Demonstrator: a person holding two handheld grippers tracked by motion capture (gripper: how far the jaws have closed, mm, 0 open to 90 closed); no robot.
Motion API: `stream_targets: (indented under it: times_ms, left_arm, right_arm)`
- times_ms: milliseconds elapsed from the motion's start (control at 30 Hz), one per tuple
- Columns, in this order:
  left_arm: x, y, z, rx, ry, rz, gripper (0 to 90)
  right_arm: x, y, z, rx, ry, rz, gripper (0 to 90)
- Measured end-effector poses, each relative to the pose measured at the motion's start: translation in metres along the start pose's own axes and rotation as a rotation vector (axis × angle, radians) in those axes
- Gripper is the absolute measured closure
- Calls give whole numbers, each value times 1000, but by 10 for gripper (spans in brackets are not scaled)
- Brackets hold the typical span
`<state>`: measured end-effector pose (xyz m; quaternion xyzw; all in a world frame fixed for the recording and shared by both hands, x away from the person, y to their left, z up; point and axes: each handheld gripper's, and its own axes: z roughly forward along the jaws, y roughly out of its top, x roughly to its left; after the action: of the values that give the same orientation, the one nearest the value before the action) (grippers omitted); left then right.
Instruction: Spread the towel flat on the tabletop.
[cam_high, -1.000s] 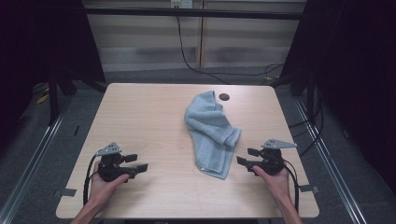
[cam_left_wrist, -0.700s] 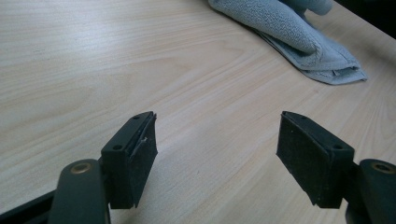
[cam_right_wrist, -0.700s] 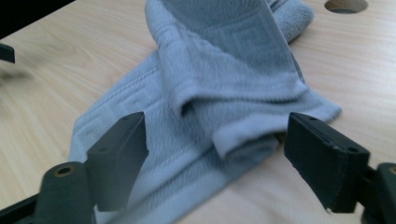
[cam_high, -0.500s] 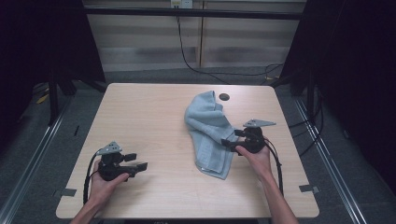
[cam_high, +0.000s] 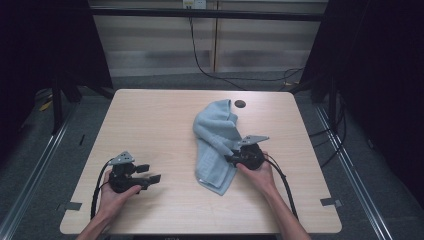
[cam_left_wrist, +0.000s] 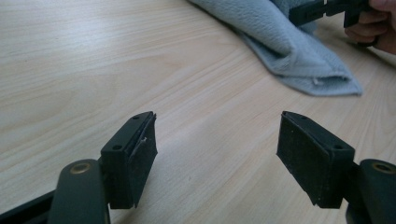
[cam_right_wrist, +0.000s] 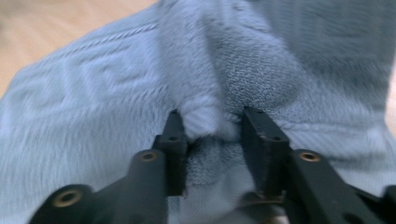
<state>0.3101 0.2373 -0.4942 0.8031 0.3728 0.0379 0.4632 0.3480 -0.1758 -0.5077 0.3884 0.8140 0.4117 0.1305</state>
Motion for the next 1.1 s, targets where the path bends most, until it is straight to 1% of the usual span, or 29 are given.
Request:
stream_targets:
  times_ms: [67,100,200,267,333,400,433,467,500,533,567,600,633,700,733,767,800,867,900,933,967,1000,1033,1067,1100]
  left_arm:
    - [-2,0,0,3,-6,1,280]
    - [-3,1,1,0,-8,1,280]
    - [-5,1,2,1,-12,7,283]
    - [-7,2,2,-4,-20,7,287]
    - [-9,3,1,-5,-33,19,307]
    - [-11,4,1,-9,-51,36,368]
    - [-14,5,0,-16,-61,51,416]
    - [-15,6,0,-17,-64,54,441]
    - [-16,7,1,-16,-65,58,442]
    - [-18,10,2,-16,-65,63,459]
    - [-21,15,4,-20,-62,72,462]
    - [-22,18,5,-23,-66,76,466]
    - [-25,23,6,-30,-70,86,475]
    - [-30,34,10,-41,-78,115,498]
    - [-34,40,12,-55,-86,124,509]
    - [-37,46,15,-60,-92,130,509]
    - [-39,52,19,-75,-93,131,505]
    - [-44,64,32,-83,-97,122,468]
    - [-46,67,37,-79,-103,118,451]
    - [-48,70,44,-76,-108,115,426]
    - [-49,72,52,-77,-116,119,401]
    - [-50,72,59,-80,-120,114,372]
    - [-49,71,66,-70,-123,112,348]
    - [-48,69,72,-56,-135,124,305]
    - [-46,68,77,-31,-124,136,257]
  right_arm:
    - [10,1,4,-3,29,-20,668]
    - [13,1,5,-1,36,-29,675]
    - [27,2,9,1,105,-48,699]
    - [38,3,10,9,133,-72,699]
    - [48,4,11,22,165,-95,697]
    - [56,4,10,35,214,-87,668]
    - [58,5,10,42,229,-90,627]
    - [61,7,6,49,238,-101,579]
    - [63,9,2,47,229,-102,528]
    - [64,9,-3,35,230,-91,486]
    - [64,10,-9,16,239,-78,463]
    - [63,10,-17,-3,228,-71,449]
    - [63,8,-22,-9,217,-72,433]
    - [61,3,-31,2,186,-82,414]
    - [59,-1,-35,1,170,-76,409]
    - [56,-5,-37,0,169,-68,406]
    - [54,-8,-37,-2,172,-58,403]
    - [54,-11,-33,-3,175,-55,406]
    - [56,-11,-29,5,185,-72,415]
    - [58,-11,-26,10,185,-84,417]
    - [60,-11,-22,19,183,-101,420]
    - [62,-11,-18,22,187,-105,421]
    - [63,-10,-15,27,192,-105,429]
    - [64,-11,-12,32,188,-106,451]
    - [64,-11,-10,36,183,-105,463]
